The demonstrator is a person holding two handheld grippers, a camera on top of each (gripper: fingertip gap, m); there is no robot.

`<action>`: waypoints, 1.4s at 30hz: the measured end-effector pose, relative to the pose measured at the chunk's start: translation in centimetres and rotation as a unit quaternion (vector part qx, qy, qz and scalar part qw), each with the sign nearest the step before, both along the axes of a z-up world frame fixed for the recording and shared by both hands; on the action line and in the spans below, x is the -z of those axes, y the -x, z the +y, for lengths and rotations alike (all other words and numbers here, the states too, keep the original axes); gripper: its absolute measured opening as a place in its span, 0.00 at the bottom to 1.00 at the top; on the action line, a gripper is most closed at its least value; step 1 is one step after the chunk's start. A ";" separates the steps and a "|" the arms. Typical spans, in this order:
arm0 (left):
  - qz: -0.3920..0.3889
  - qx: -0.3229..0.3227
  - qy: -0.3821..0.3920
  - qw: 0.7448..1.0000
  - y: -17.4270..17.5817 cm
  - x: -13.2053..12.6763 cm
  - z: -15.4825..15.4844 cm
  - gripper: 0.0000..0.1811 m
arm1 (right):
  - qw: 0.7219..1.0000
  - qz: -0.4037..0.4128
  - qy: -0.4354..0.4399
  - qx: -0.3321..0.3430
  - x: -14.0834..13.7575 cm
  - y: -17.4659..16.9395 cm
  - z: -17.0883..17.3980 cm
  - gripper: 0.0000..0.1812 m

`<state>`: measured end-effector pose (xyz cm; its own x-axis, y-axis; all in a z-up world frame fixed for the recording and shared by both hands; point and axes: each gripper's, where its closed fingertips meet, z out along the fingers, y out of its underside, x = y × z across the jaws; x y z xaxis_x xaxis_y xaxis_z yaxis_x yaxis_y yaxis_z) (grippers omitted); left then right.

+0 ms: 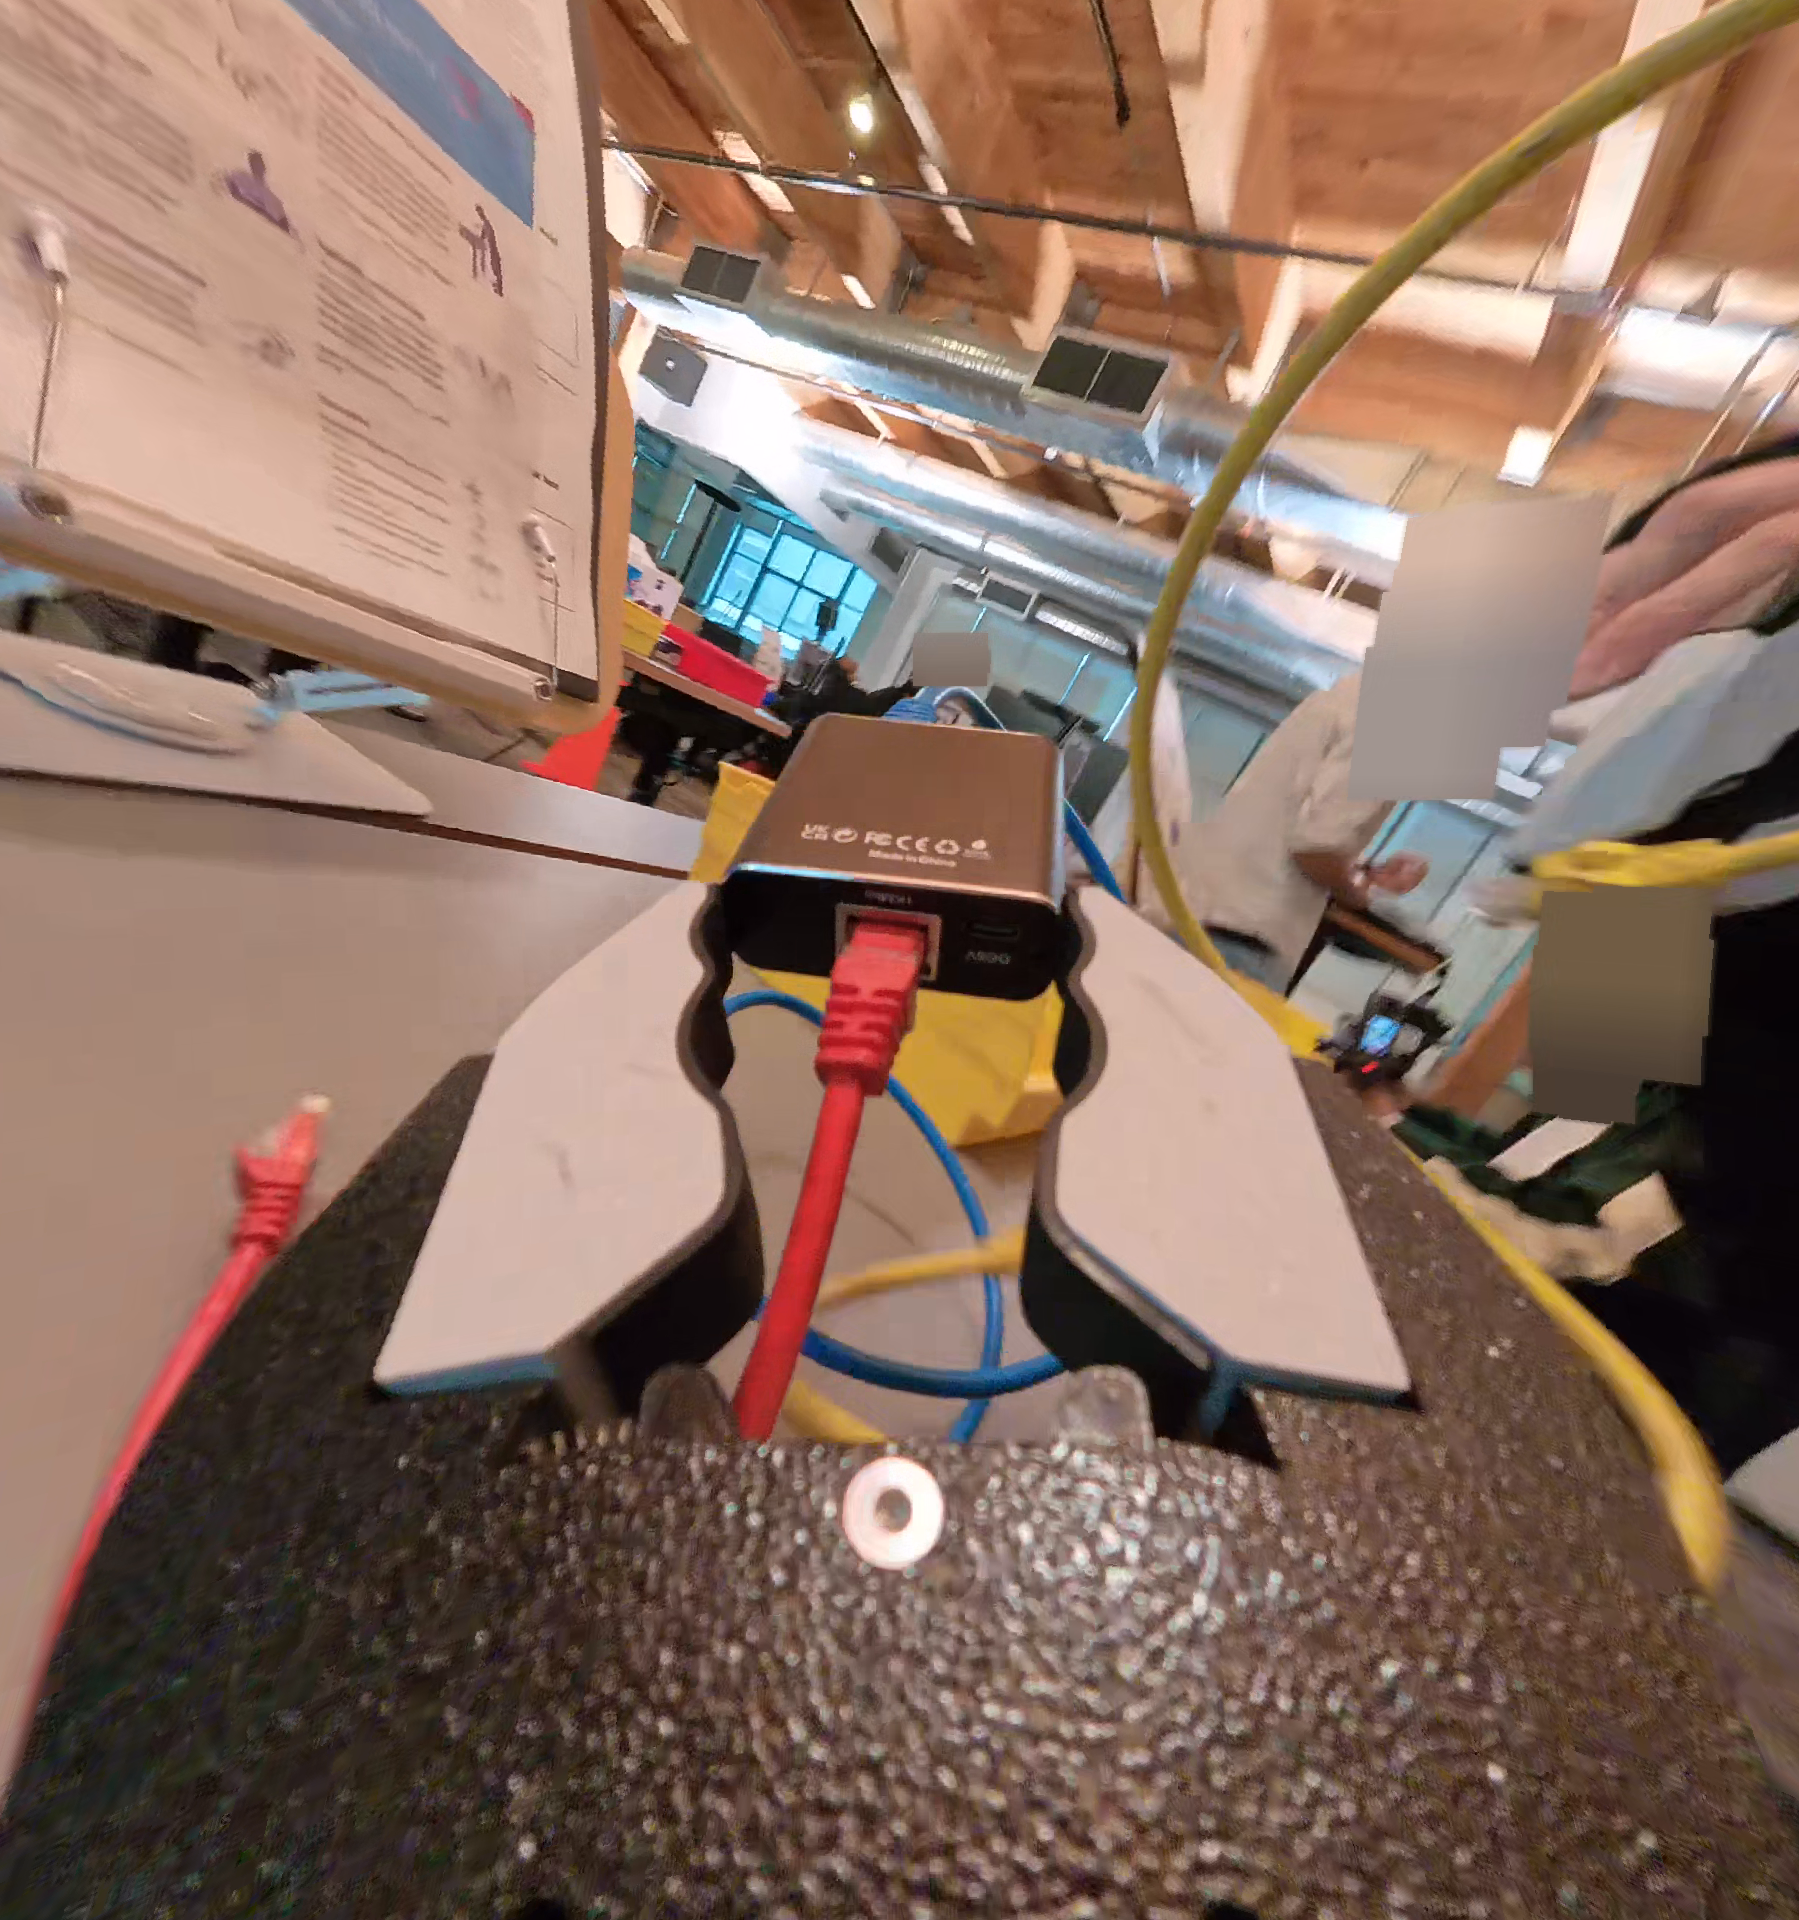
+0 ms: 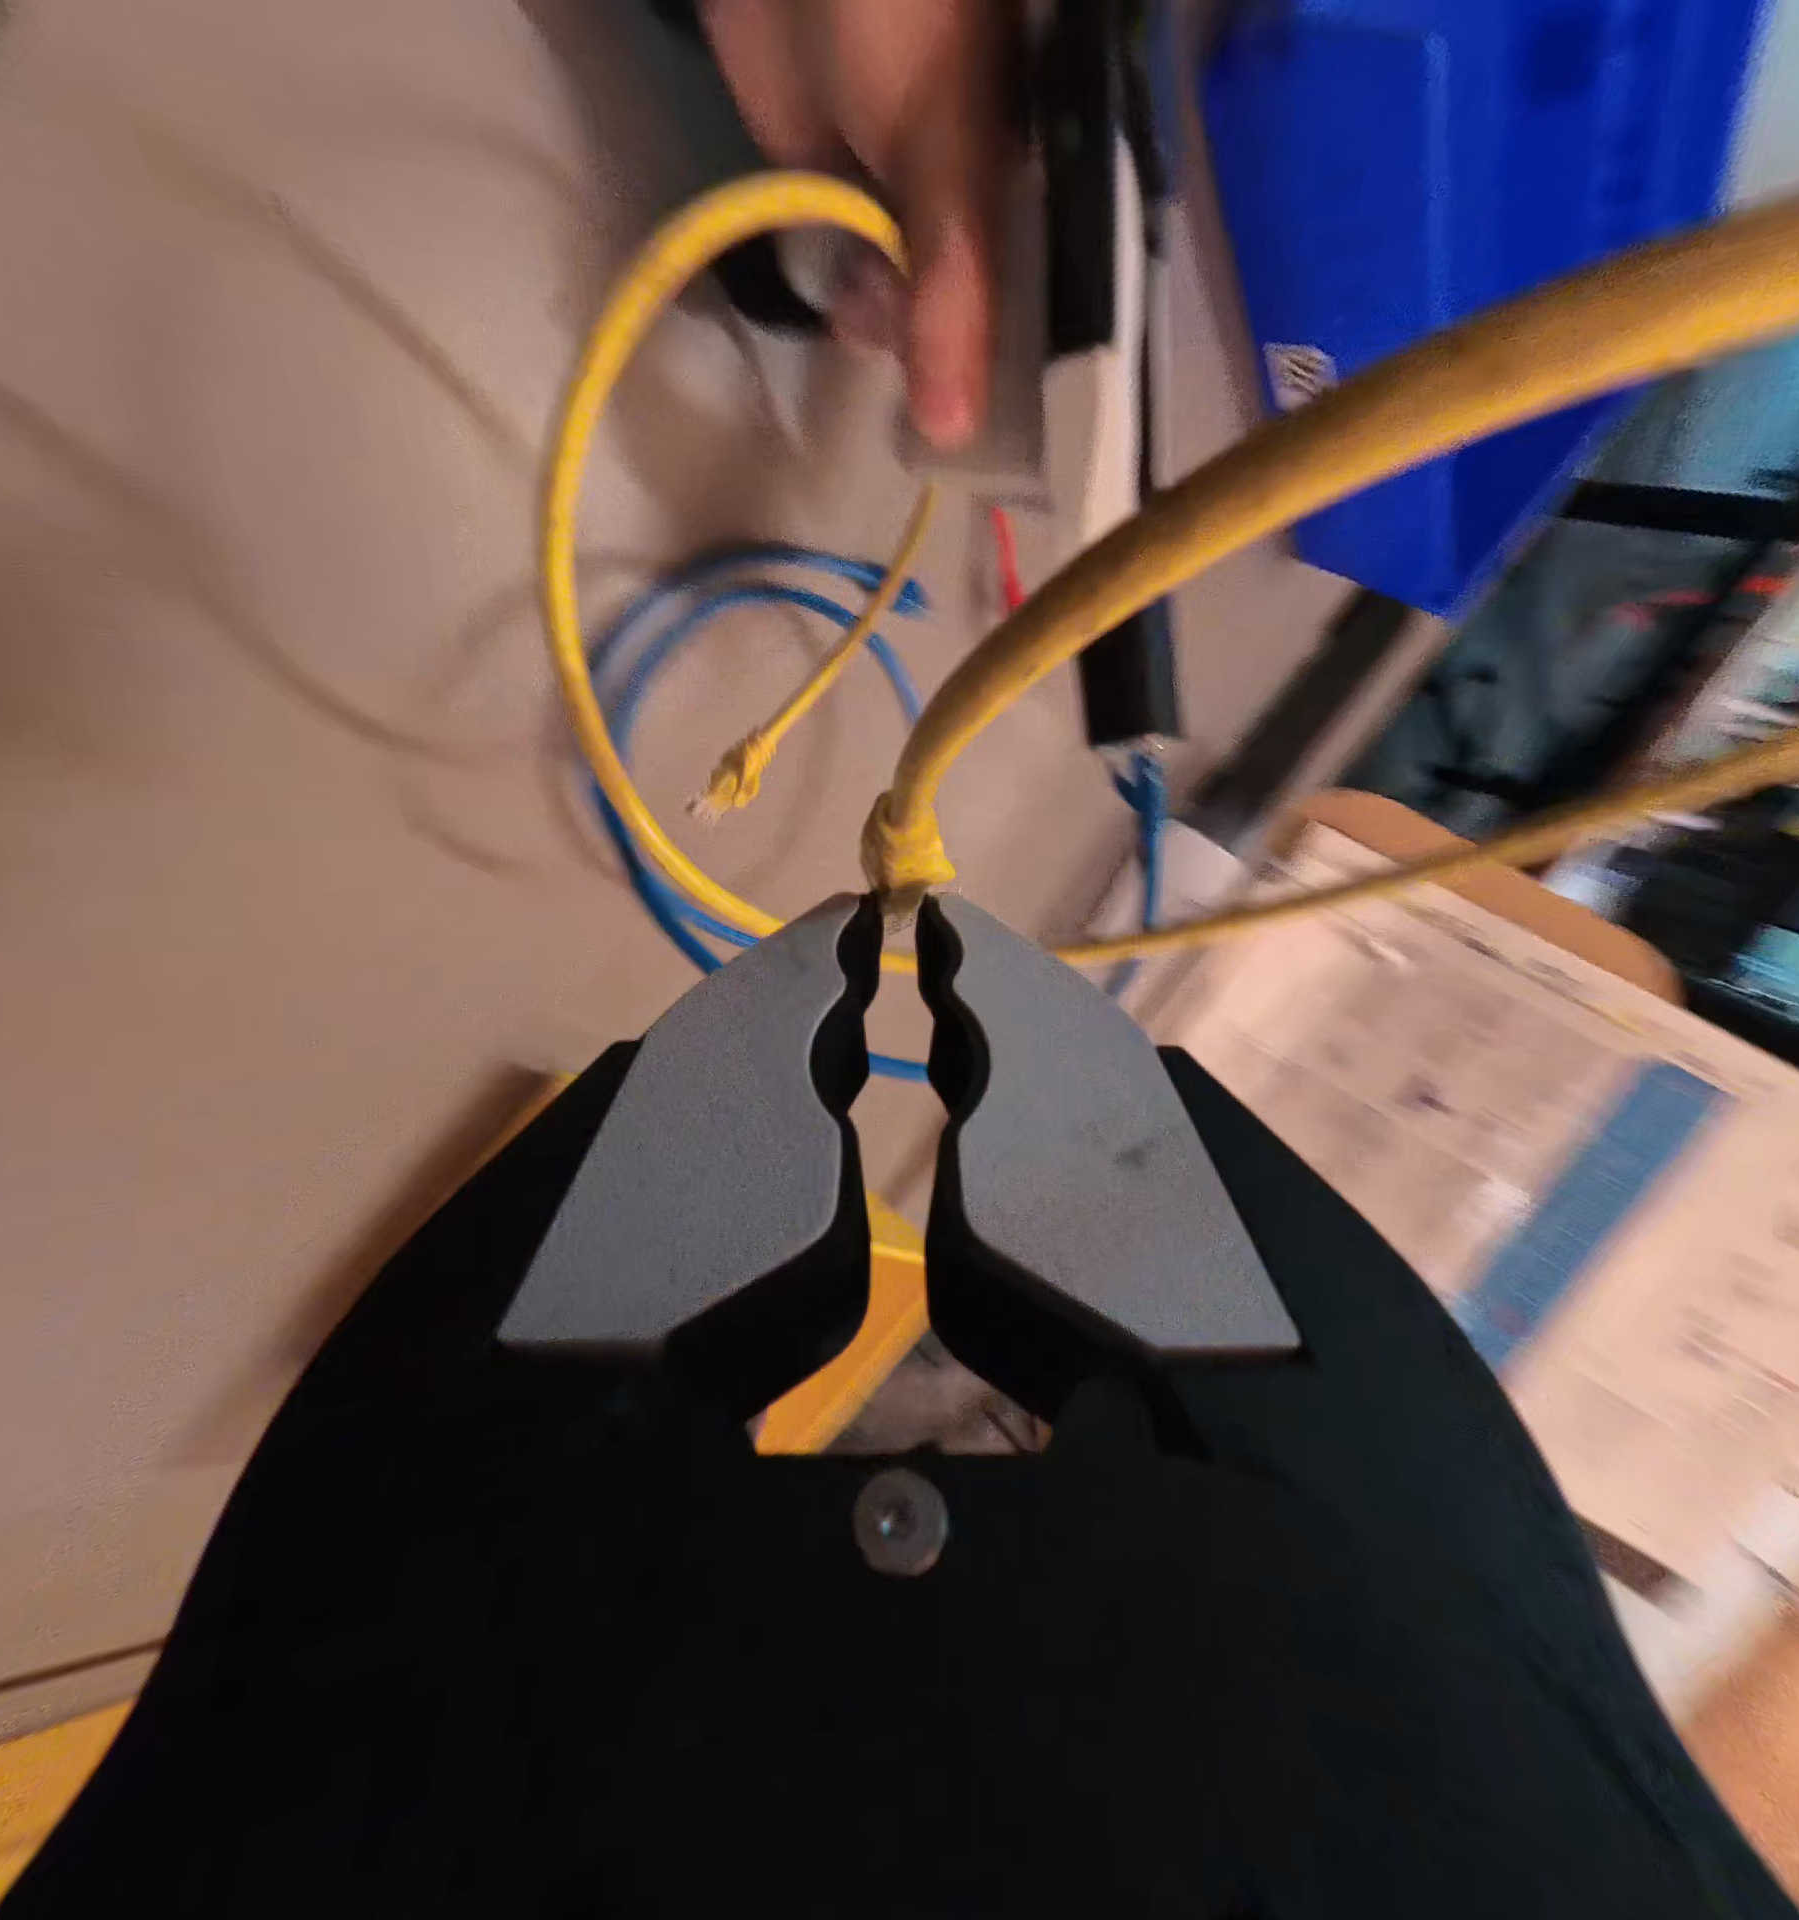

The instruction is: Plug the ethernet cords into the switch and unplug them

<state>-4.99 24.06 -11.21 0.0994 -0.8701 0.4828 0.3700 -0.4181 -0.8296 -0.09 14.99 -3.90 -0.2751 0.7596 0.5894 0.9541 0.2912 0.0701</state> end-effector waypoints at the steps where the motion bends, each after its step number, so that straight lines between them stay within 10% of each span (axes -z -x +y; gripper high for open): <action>1: -0.015 0.008 0.023 1.000 0.1 -0.1 0.1 0.33 | 0.999 -0.027 -0.041 -0.008 -0.4 -0.5 0.7 0.03; 5: -0.054 0.040 0.106 0.992 0.6 -0.4 0.7 0.33 | 0.977 -0.126 -0.168 -0.039 -1.1 -2.1 2.5 0.00; 12: -0.010 -0.025 0.080 0.996 1.5 0.7 2.5 0.33 | 0.977 0.031 -0.206 -0.044 -2.1 0.0 1.5 0.00; 16: 0.026 -0.054 0.028 0.998 0.9 1.1 2.0 0.33 | 0.990 0.118 -0.008 0.079 4.5 0.4 -0.5 0.05; 22: 0.053 -0.057 0.009 0.997 0.4 1.5 1.7 0.33 | 0.860 0.425 0.134 0.248 12.4 5.9 0.9 0.31; 28: 0.085 -0.085 0.015 0.993 0.7 2.4 2.6 0.33 | 0.922 0.335 0.072 0.179 18.7 6.2 4.2 0.39; 33: 0.115 -0.082 0.035 0.989 0.6 3.6 3.3 0.33 | 0.917 0.267 0.209 0.210 21.1 5.5 4.7 0.46; 42: 0.123 -0.093 0.043 0.987 1.6 4.2 4.4 0.33 | 0.913 0.224 0.298 0.168 21.8 5.4 4.4 0.05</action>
